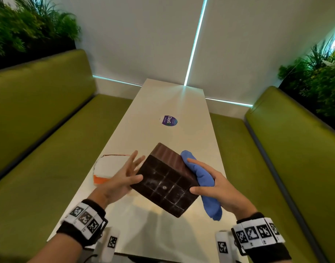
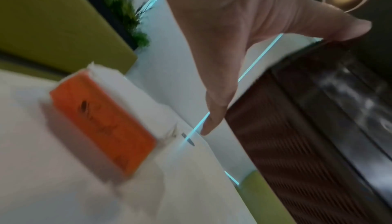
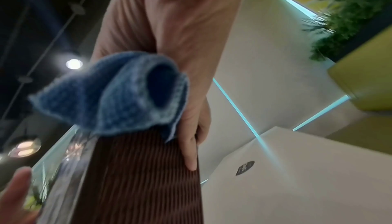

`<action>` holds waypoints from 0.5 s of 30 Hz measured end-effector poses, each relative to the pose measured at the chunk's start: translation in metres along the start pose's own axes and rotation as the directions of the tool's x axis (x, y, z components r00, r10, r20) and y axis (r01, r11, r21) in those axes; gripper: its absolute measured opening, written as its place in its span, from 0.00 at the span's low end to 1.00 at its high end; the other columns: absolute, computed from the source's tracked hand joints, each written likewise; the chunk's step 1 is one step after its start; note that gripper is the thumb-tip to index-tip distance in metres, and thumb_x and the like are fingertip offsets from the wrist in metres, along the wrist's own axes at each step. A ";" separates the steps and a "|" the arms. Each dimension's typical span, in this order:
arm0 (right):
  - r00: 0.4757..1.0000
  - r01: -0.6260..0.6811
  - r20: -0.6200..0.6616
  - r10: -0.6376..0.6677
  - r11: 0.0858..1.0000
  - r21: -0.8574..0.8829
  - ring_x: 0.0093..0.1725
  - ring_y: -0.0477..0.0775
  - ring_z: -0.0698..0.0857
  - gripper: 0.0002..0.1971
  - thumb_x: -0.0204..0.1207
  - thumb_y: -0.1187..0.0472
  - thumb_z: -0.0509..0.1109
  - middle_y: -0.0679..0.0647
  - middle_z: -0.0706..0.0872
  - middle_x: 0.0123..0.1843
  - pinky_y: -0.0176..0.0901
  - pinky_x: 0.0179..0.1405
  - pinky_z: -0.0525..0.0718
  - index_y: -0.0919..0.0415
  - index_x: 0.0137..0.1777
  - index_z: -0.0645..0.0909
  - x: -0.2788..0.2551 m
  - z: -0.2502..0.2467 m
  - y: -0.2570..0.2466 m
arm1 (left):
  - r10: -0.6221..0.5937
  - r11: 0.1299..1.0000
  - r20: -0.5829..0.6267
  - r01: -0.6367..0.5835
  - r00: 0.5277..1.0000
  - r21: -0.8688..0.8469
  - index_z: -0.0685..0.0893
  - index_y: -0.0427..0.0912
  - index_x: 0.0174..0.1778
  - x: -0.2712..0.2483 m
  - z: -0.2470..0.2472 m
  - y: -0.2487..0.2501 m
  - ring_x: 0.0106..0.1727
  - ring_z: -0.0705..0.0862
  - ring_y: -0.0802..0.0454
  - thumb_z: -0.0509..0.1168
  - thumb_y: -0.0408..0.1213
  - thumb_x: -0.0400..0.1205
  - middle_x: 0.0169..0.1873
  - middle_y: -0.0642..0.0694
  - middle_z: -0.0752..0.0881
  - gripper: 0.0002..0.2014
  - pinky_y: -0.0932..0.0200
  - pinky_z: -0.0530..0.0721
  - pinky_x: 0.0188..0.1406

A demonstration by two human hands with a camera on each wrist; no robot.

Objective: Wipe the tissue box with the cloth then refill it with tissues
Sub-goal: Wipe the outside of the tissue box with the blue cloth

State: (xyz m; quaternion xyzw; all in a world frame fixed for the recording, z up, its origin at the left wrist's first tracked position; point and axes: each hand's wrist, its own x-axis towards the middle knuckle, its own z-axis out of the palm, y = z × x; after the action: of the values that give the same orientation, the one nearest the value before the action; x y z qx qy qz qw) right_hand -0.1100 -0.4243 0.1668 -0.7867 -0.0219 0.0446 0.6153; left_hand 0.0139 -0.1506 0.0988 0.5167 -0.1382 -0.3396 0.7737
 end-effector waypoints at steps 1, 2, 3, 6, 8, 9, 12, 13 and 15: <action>1.000 -0.009 0.020 0.010 0.997 -0.070 0.73 0.48 0.77 0.36 0.69 0.68 0.79 0.43 0.76 0.75 0.58 0.77 0.73 0.41 0.74 0.75 0.001 -0.003 -0.002 | -0.005 0.994 0.053 -0.001 0.999 0.109 0.54 0.62 0.83 0.001 -0.002 0.008 0.78 0.70 0.57 0.89 0.49 0.51 0.77 0.61 0.69 0.68 0.46 0.73 0.76; 0.999 -0.015 0.039 0.021 0.990 -0.140 0.73 0.46 0.77 0.36 0.68 0.67 0.80 0.44 0.75 0.75 0.56 0.77 0.73 0.38 0.73 0.76 0.002 -0.004 -0.005 | -0.029 0.976 0.115 0.003 0.993 0.217 0.52 0.63 0.84 0.003 -0.001 0.016 0.79 0.69 0.58 0.88 0.47 0.54 0.78 0.61 0.67 0.67 0.47 0.69 0.79; 0.998 -0.018 0.055 0.029 0.980 -0.197 0.72 0.43 0.76 0.36 0.68 0.67 0.81 0.43 0.75 0.74 0.52 0.77 0.73 0.36 0.72 0.76 0.005 -0.005 -0.008 | -0.071 0.954 0.171 0.017 0.983 0.300 0.52 0.63 0.84 0.005 0.001 0.021 0.79 0.70 0.56 0.87 0.43 0.57 0.79 0.58 0.68 0.65 0.46 0.70 0.79; 0.995 -0.004 0.093 0.029 0.966 -0.259 0.72 0.40 0.75 0.37 0.67 0.66 0.81 0.41 0.74 0.74 0.46 0.75 0.73 0.35 0.72 0.75 0.011 -0.008 -0.016 | -0.104 0.905 0.198 0.010 0.975 0.425 0.62 0.60 0.81 0.010 0.010 0.029 0.75 0.78 0.47 0.85 0.31 0.61 0.73 0.49 0.79 0.56 0.41 0.75 0.75; 0.995 0.012 0.103 0.013 0.972 -0.236 0.74 0.40 0.75 0.35 0.69 0.64 0.81 0.39 0.74 0.75 0.45 0.74 0.73 0.37 0.73 0.75 0.012 -0.012 -0.018 | -0.052 0.892 0.144 -0.019 0.988 0.451 0.68 0.55 0.77 0.011 0.013 0.028 0.72 0.80 0.47 0.84 0.31 0.61 0.69 0.49 0.82 0.50 0.43 0.79 0.72; 0.996 0.017 0.089 0.002 0.976 -0.217 0.73 0.40 0.76 0.32 0.71 0.62 0.80 0.39 0.76 0.75 0.44 0.73 0.74 0.39 0.72 0.76 0.013 -0.015 -0.018 | -0.026 0.891 0.110 -0.027 0.994 0.453 0.70 0.54 0.76 0.010 0.015 0.026 0.71 0.81 0.48 0.84 0.32 0.61 0.68 0.51 0.83 0.48 0.47 0.81 0.70; 0.991 0.043 -0.112 -0.078 0.957 -0.288 0.63 0.43 0.84 0.14 0.78 0.55 0.72 0.42 0.85 0.65 0.45 0.64 0.80 0.47 0.63 0.83 0.025 -0.014 -0.022 | 0.051 0.896 -0.014 -0.040 0.999 0.442 0.72 0.56 0.73 0.011 0.024 0.015 0.68 0.82 0.51 0.86 0.40 0.56 0.66 0.54 0.83 0.49 0.56 0.85 0.62; 0.972 0.044 -0.194 -0.130 0.917 -0.396 0.59 0.45 0.84 0.09 0.80 0.54 0.70 0.44 0.87 0.60 0.44 0.59 0.80 0.49 0.59 0.84 0.031 -0.011 -0.025 | 0.085 0.893 -0.063 -0.048 0.994 0.448 0.71 0.56 0.73 0.012 0.030 0.010 0.67 0.82 0.51 0.86 0.44 0.53 0.66 0.55 0.82 0.50 0.56 0.85 0.62; 0.934 0.036 -0.251 -0.255 0.765 -0.643 0.56 0.49 0.83 0.08 0.80 0.53 0.69 0.48 0.87 0.56 0.38 0.53 0.74 0.52 0.55 0.85 0.046 0.005 -0.030 | 0.164 0.879 -0.156 -0.072 0.974 0.471 0.72 0.55 0.72 0.016 0.043 0.003 0.63 0.84 0.54 0.87 0.46 0.52 0.64 0.56 0.82 0.51 0.60 0.85 0.57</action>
State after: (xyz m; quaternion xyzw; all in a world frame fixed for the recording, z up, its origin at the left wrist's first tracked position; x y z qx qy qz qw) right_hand -0.0639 -0.4079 0.1929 -0.9386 0.0037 -0.1437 0.3137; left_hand 0.0028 -0.1911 0.1171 0.7068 -0.1714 -0.1976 0.6573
